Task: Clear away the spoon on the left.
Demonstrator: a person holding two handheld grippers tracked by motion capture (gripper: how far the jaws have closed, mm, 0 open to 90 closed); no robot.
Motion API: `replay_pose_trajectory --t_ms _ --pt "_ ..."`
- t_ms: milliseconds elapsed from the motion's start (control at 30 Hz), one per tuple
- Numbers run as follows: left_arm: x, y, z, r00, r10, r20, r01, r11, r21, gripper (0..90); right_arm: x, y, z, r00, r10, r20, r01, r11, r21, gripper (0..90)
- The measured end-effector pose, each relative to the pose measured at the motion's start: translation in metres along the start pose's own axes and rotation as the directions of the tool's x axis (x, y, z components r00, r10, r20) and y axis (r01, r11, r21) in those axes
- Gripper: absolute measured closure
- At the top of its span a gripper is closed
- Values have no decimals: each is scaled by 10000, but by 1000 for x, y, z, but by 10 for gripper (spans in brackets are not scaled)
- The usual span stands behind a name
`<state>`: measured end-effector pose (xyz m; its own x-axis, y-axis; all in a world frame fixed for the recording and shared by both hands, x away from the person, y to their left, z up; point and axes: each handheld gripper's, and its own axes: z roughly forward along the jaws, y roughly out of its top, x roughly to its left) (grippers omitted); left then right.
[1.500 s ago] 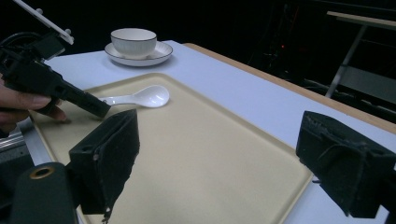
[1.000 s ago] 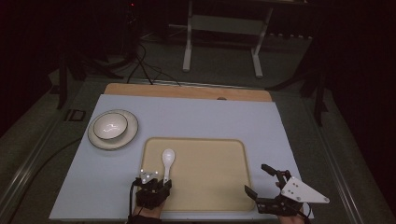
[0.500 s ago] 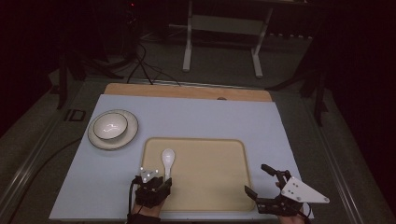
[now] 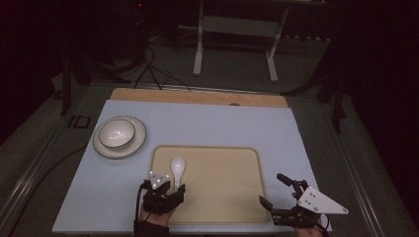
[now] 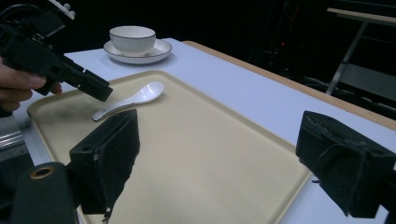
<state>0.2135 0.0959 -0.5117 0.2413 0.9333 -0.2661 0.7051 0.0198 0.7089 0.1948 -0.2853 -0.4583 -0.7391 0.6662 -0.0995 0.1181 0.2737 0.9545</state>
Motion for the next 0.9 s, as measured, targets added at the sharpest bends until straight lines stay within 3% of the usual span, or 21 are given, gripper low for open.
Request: replay_pose_trajectory --t_ms 167,300,400,433,533,633,900 --pt "-2 4 -2 9976 480 506 -475 9988 -129 287 -2 -1 0 9999 142 -6 -142 9999 3 136" --pt "-3 9 -3 9958 714 579 -700 9972 -256 201 -2 -1 1 9999 128 -19 -128 9999 36 136" --pt "-2 10 -2 9940 854 682 -847 9963 -123 139 -2 -1 1 9999 141 -22 -141 9999 28 136" --pt "-2 12 0 9903 1105 837 -1112 9938 37 139 -2 -2 1 9999 147 -30 -147 9999 30 136" --pt "-2 14 1 9877 1280 898 -1297 9915 132 15 -2 -2 0 9999 162 -21 -162 9999 22 136" --pt "-3 17 1 9851 1345 1069 -1359 9907 67 9 -2 -2 0 9999 124 -13 -124 9999 49 136" --pt "-3 34 -4 9733 2096 931 -2112 9774 75 9 -3 -2 -2 9999 138 57 -138 9999 51 136"
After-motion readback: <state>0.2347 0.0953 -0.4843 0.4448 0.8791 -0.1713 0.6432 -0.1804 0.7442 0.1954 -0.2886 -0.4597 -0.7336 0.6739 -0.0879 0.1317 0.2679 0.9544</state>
